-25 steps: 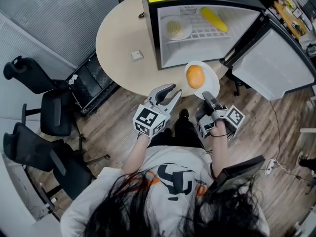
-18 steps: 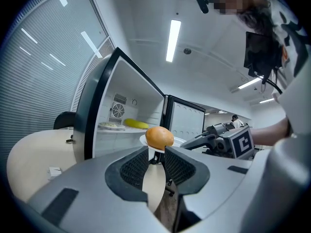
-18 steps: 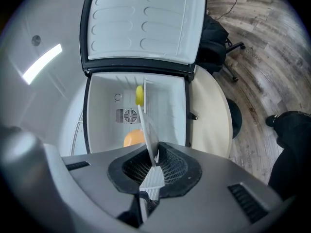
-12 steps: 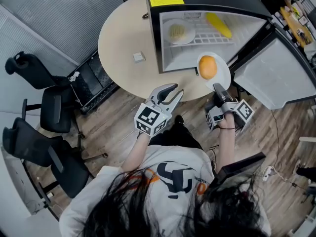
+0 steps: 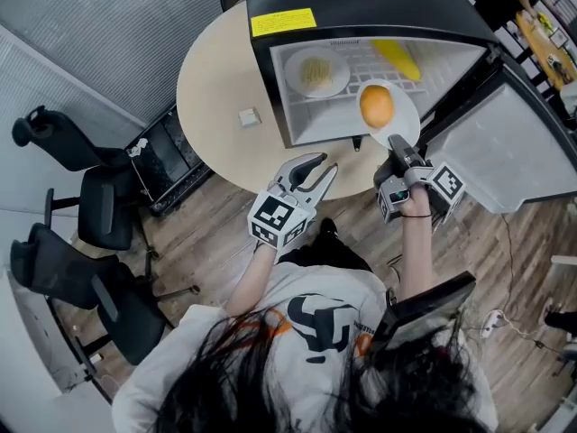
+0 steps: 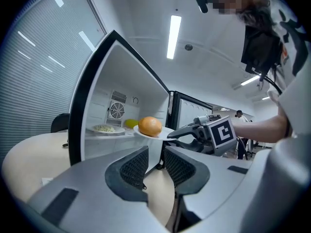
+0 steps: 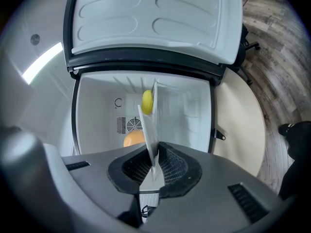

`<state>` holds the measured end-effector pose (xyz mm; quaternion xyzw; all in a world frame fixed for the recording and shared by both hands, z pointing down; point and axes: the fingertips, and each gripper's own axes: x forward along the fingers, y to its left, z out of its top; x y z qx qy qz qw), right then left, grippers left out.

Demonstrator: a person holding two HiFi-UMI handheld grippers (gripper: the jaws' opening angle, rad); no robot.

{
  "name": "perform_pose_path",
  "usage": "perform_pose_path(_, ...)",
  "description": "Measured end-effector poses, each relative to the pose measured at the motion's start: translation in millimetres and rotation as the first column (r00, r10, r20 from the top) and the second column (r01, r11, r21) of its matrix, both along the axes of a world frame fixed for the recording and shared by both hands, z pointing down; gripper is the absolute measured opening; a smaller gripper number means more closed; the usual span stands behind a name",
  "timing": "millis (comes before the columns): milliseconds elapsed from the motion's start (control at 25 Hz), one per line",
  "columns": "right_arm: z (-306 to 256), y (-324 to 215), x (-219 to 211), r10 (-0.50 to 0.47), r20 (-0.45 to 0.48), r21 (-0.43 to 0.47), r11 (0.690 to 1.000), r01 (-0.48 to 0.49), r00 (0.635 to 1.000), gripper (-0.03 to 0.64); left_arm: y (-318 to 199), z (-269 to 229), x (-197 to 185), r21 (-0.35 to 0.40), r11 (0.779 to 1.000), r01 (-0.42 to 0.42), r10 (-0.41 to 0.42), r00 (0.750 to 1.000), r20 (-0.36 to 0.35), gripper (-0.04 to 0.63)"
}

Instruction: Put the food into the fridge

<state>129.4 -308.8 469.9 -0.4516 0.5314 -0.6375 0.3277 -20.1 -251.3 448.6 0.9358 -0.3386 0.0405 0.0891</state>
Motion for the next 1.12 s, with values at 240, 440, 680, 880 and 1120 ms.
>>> perform_pose_path(240,-2.4,-37.9,1.8,0.02,0.016,-0.005,1.0,-0.02,1.0,0.035,-21.3,-2.3,9.5,0.012,1.0,0.005,-0.005,1.0,0.011,0.098)
perform_pose_path(440,-2.6,-60.7,-1.7,0.032,0.018,-0.012,0.999,-0.031,0.999,0.034,-36.2,-0.1,9.8,0.007,1.0,0.014,-0.014,1.0,0.018,0.098)
perform_pose_path(680,-4.7,-79.5,-8.2,0.026,0.008,-0.012,1.0,-0.026,1.0,0.035,-49.4,0.8,4.9,0.004,0.999,0.035,-0.035,0.999,0.022,0.098)
perform_pose_path(880,-4.8,-92.2,-9.2,0.041,-0.007,-0.005,0.999,-0.041,0.999,0.043,-57.2,2.0,0.2,-0.001,0.999,0.051,-0.05,0.998,0.022,0.098)
perform_pose_path(1120,-0.8,-109.2,-9.1,0.022,-0.08,0.018,1.0,-0.02,0.997,0.052,-64.0,4.2,-4.1,-0.005,0.998,0.07,-0.07,0.997,0.024,0.098)
